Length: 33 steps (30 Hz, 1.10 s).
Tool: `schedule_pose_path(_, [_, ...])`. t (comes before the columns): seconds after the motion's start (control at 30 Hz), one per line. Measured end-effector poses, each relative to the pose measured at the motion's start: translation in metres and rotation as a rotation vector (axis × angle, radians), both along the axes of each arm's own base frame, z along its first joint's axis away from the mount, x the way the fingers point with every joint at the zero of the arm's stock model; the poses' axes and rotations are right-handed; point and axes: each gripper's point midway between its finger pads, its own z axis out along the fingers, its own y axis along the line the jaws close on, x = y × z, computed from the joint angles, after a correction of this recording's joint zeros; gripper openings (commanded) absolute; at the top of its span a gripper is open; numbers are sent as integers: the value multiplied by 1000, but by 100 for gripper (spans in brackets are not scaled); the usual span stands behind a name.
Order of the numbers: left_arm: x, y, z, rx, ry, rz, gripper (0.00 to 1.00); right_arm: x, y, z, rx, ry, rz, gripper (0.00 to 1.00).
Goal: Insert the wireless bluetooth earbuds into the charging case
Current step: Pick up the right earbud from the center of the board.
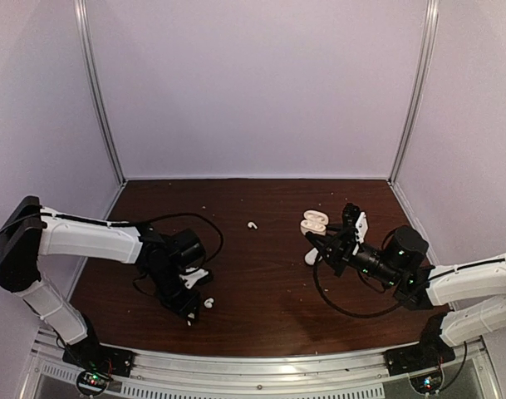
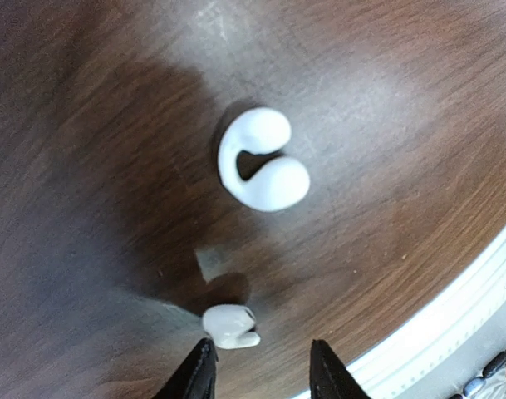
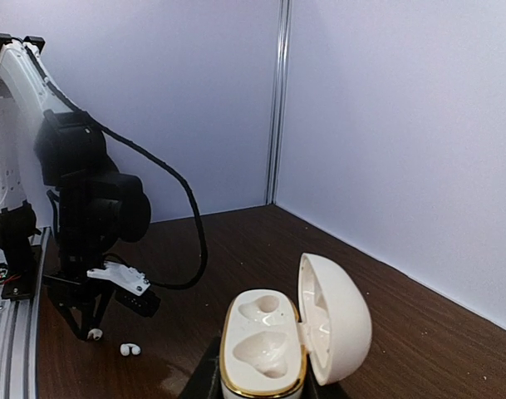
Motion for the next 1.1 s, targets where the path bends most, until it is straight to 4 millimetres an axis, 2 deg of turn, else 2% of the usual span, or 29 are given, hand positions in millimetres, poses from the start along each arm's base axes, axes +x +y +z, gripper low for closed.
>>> schedule_pose_path(0.4, [7,2,-17,76,0,1,33,0,0,0,0,0,-1,0])
schedule_pose_path(0.7, [10,0,-18,91,-13,-11,22,0,0,0,-1,0,-2,0])
schedule_pose_path(1.1, [10,-1,-18,98,-27,-26,18,0,0,-1,-4,2,-2,0])
